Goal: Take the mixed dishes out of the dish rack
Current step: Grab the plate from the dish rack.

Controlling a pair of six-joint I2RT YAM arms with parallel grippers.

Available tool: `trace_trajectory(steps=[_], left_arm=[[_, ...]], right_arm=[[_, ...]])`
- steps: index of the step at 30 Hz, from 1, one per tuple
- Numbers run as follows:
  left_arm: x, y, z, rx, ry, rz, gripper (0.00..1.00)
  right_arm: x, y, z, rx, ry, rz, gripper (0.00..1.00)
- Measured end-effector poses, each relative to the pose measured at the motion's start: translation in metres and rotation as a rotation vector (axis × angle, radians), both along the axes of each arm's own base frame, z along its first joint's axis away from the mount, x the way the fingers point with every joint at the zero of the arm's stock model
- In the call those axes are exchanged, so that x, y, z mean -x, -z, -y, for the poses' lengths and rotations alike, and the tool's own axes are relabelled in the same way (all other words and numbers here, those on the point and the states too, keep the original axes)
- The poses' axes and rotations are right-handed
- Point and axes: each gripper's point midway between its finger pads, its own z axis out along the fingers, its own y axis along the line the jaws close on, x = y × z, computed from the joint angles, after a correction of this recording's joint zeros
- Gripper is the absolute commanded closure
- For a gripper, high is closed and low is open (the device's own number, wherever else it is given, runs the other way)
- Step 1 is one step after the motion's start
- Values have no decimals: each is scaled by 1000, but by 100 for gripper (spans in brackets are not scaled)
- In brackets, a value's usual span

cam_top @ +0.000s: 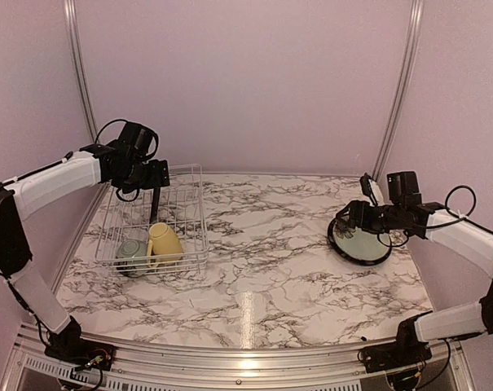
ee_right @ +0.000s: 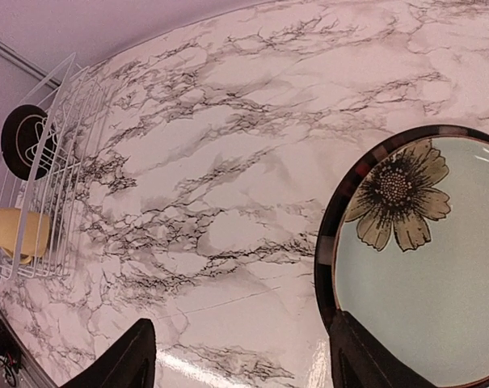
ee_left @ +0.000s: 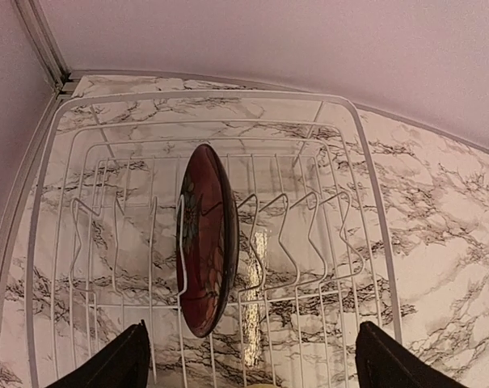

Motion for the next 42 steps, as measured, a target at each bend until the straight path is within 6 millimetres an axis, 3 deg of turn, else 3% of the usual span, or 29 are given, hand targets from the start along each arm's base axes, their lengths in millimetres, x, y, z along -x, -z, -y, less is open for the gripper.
trace_trajectory(steps=[4,10,16,24,36,40,42], left_arm=[[-23,13,6,-65,4,-36,14],[-45,38,4,-156,-3,-88,22],[-50,66,-15,-185,-34,-160,33],[-52,89,-15,-191,-19,-210,50],[-53,90,-16,-243,14,-210,72],[-53,90,-16,-262,33,-210,77],[-53,90,-17,-273,37,-209,82]], right_arm=[[5,2,-20,-4,-58,-4,30],[6,4,-26,-9,-72,-9,30],[7,2,-25,-10,-71,2,30],[7,1,-26,-13,-74,2,30],[7,0,-26,-18,-68,0,18],[5,-1,-19,-3,-36,6,3],[4,-6,-13,4,-9,20,2]])
